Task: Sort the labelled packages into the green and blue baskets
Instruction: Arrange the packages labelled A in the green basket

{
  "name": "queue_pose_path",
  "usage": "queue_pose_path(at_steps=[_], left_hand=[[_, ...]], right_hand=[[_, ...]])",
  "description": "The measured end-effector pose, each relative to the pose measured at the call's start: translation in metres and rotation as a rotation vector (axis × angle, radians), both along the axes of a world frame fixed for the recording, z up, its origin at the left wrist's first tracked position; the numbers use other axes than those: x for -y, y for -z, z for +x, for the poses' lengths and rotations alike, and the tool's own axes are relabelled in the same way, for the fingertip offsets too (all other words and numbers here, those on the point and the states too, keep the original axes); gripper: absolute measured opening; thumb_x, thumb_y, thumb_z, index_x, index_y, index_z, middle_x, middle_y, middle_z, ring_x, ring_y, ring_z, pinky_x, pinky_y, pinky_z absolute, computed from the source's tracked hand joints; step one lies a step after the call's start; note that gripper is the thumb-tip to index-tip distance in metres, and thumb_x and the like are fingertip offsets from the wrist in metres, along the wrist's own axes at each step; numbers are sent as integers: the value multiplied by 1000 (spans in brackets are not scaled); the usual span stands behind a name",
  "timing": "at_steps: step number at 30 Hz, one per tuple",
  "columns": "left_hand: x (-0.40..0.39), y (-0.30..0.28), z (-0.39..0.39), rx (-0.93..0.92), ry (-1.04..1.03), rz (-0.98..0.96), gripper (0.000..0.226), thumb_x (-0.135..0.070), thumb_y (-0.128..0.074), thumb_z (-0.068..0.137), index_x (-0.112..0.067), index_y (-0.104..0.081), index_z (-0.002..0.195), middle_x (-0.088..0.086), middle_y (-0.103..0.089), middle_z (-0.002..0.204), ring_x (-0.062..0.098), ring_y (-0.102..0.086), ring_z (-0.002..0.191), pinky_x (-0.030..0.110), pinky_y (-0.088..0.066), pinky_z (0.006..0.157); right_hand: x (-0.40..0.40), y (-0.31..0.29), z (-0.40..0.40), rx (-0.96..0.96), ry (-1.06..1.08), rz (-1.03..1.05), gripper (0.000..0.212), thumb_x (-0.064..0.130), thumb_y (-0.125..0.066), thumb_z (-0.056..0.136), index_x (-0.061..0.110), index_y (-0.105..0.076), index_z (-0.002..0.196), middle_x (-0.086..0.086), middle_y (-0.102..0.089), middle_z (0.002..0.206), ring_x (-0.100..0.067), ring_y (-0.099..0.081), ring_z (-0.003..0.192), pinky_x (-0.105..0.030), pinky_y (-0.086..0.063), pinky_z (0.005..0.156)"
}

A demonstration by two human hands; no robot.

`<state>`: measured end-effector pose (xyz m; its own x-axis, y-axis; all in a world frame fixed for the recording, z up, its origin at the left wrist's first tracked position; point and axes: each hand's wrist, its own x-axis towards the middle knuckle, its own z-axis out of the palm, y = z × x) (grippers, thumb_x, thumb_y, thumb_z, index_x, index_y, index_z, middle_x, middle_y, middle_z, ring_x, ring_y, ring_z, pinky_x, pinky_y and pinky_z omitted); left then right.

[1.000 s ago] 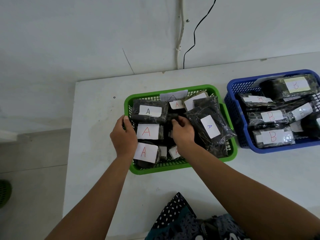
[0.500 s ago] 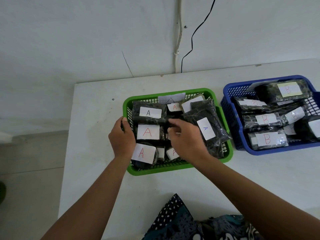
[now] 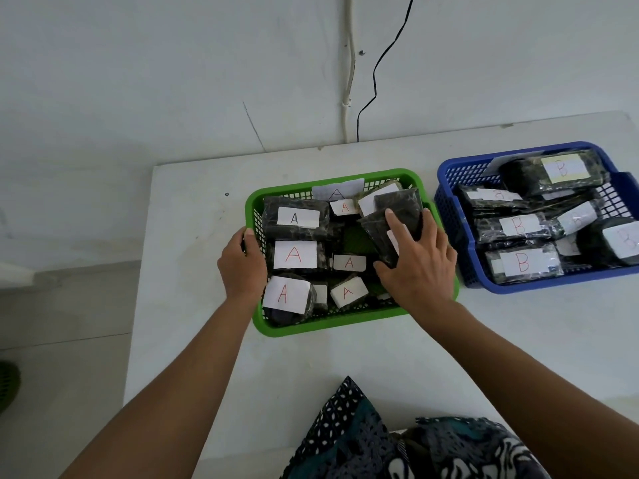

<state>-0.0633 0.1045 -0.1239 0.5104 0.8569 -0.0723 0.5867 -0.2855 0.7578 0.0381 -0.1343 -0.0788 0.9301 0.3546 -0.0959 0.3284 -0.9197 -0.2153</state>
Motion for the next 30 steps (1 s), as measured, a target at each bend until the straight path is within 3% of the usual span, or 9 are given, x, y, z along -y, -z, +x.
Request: queue_pose_path(at_steps=[3, 7, 12, 16, 19, 22, 24, 26, 30], left_hand=[[-1, -1, -3, 21, 26, -46, 33, -33, -33, 105, -24, -53, 80, -10, -53, 68, 5, -48, 63, 19, -32, 56], [-9, -2, -5, 71, 28, -249, 38, -36, -41, 99, -26, -52, 65, -10, -51, 58, 10, -45, 58, 27, -36, 58], [-25, -9, -5, 109, -43, -522, 26, -37, -55, 96, -22, -77, 92, -5, -73, 86, 14, -64, 79, 28, -51, 69], [-19, -12, 0, 95, -98, -465, 30, -33, -53, 95, -20, -72, 75, -6, -68, 72, 14, -59, 69, 29, -49, 64], [-13, -16, 6, 29, -76, -332, 31, -26, -44, 95, -11, -66, 79, 5, -64, 76, 25, -56, 73, 33, -46, 63], [-11, -23, 17, -97, -36, -129, 37, -24, -43, 99, -8, -64, 124, 11, -66, 124, 30, -60, 116, 43, -48, 99], [-10, -30, 28, -76, 47, 15, 44, -28, -45, 101, -10, -53, 141, 8, -55, 144, 24, -50, 133, 37, -36, 113], [-9, -35, 44, -40, 211, 181, 44, -29, -49, 101, -10, -54, 140, 7, -55, 143, 22, -49, 133, 34, -35, 113], [-11, -34, 87, -89, 573, 266, 43, -30, -56, 99, -12, -58, 138, 6, -56, 144, 20, -49, 135, 35, -36, 115]], right_hand=[[-1, 0, -8, 15, -80, 115, 92, 45, -76, 78, 35, -24, 153, -14, -27, 157, -38, -31, 141, -56, -31, 113], [-27, -3, -17, -48, -524, 317, 90, 36, -77, 75, 19, -33, 152, -8, -32, 156, -29, -35, 140, -56, -32, 115], [-81, 3, -15, -201, -845, 181, 89, 38, -71, 80, 28, -28, 157, -3, -23, 164, -24, -21, 149, -46, -15, 122], [-89, 11, -18, -190, -911, 99, 77, 39, -63, 87, 29, -30, 156, 0, -17, 167, -18, -7, 154, -48, -7, 124], [-70, 9, -20, -167, -825, 308, 70, 37, -66, 87, 24, -42, 151, -3, -27, 164, -21, -21, 151, -51, -18, 122], [-40, 10, -10, 133, -453, 544, 57, 37, -67, 88, 16, -54, 139, -6, -46, 150, -22, -42, 138, -50, -39, 112], [-16, 12, 6, 210, -139, 419, 62, 48, -65, 87, 20, -48, 140, -5, -41, 150, -23, -40, 137, -48, -39, 110], [4, 18, 21, 88, 37, 233, 80, 60, -66, 82, 24, -36, 146, -9, -31, 155, -30, -34, 141, -53, -37, 110], [13, 25, 23, -13, 4, 110, 94, 60, -70, 80, 31, -18, 153, -16, -27, 159, -37, -32, 143, -53, -35, 111]])
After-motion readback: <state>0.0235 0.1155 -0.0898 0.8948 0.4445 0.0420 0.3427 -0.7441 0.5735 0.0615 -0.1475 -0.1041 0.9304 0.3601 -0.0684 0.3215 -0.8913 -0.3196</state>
